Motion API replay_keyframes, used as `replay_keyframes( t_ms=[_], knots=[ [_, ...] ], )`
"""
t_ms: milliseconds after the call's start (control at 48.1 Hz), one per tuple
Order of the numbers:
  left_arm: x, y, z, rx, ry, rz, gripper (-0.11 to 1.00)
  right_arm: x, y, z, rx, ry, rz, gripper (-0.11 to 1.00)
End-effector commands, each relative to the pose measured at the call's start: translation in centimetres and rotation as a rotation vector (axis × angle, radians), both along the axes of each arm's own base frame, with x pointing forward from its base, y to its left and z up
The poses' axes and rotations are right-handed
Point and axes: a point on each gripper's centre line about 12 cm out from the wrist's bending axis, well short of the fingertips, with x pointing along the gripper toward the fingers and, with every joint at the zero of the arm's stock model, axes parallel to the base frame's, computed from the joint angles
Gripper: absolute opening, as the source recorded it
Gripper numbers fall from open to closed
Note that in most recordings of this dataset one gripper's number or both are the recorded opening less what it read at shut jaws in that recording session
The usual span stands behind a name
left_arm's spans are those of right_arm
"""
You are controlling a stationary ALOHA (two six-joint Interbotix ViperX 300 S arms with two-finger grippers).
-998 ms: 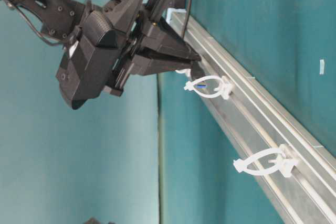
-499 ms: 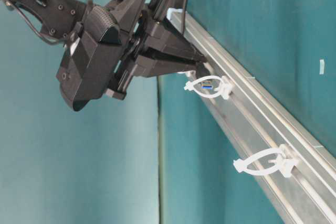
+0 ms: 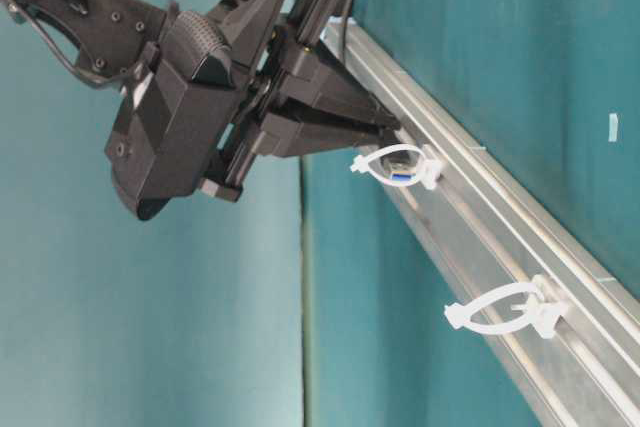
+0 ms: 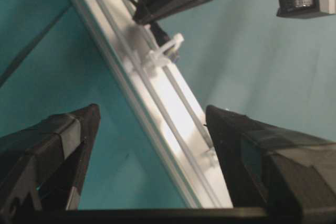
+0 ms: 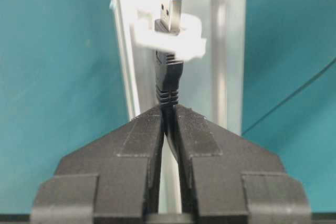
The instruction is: Pass the USB cable through three rings with both arms.
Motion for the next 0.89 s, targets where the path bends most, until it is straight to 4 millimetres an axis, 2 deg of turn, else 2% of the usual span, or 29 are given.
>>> replay_keyframes(
  t_ms=[0, 374, 520, 686, 873],
  knots=[
    [0.2, 0.0, 0.7, 0.007, -0.025, -0.003, 0.88, 0.4, 0.8, 0.0, 0.02, -0.008, -0.002, 0.1],
    [0.2, -0.1, 0.8, 0.007, -0.033, -0.006, 0.88, 1.4, 1.7, 0.6, 0.102, -0.068, -0.075, 0.1],
    [0.6, -0.8, 0.6, 0.0, -0.029, -0.034, 0.88, 1.4, 1.6, 0.6, 0.105, -0.069, -0.083, 0.1],
    [2.0, -1.9, -1.7, -0.034, 0.038, -0.067, 0.88, 1.2, 1.3, 0.6, 0.113, -0.072, -0.108, 0.1],
    [4.5, -1.8, -3.5, -0.05, 0.046, -0.065, 0.89, 1.2, 1.3, 0.6, 0.129, -0.073, -0.145, 0.1]
  ],
)
